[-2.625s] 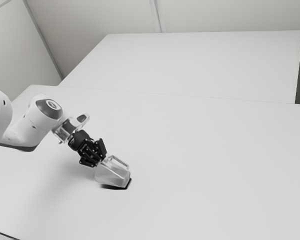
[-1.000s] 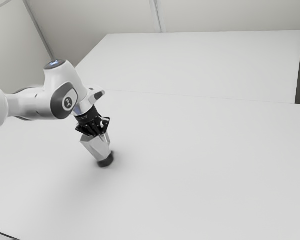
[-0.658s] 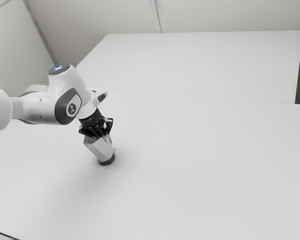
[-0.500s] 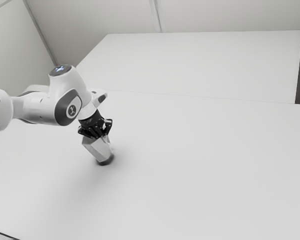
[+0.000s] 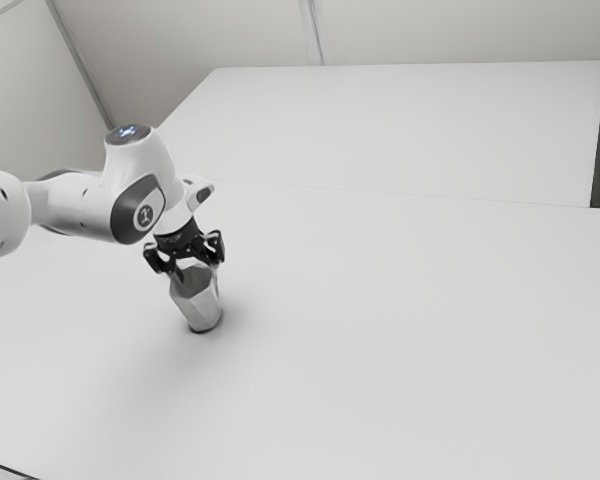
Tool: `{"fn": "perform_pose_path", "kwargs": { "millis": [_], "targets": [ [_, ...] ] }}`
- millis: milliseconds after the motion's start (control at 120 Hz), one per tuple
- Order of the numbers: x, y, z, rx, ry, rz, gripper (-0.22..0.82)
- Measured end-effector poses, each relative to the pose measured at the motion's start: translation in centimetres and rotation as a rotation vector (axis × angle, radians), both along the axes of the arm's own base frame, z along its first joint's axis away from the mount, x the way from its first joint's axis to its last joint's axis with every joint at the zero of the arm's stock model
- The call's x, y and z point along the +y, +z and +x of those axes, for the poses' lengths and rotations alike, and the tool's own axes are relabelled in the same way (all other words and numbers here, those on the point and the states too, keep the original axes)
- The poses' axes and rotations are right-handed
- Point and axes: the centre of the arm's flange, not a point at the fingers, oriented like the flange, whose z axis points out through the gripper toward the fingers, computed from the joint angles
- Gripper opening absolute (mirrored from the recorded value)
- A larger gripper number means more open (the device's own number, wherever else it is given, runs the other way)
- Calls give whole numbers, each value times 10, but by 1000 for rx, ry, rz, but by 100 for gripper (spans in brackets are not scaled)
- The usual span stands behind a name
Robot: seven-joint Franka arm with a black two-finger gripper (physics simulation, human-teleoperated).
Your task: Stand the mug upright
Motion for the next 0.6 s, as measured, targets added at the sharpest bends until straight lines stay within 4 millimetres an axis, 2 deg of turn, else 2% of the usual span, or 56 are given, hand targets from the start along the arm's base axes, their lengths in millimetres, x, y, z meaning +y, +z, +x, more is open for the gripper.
{"fn": "perform_pose_path", "kwargs": {
  "millis": [192,308,458,600],
  "targets": [
    [3,18,7,-12,5,6,51],
    [4,38,15,-27,0,6,55],
    [7,89,32,-45,-43,-1,58],
    [9,138,39,-27,-114,-4,59]
  ]
}}
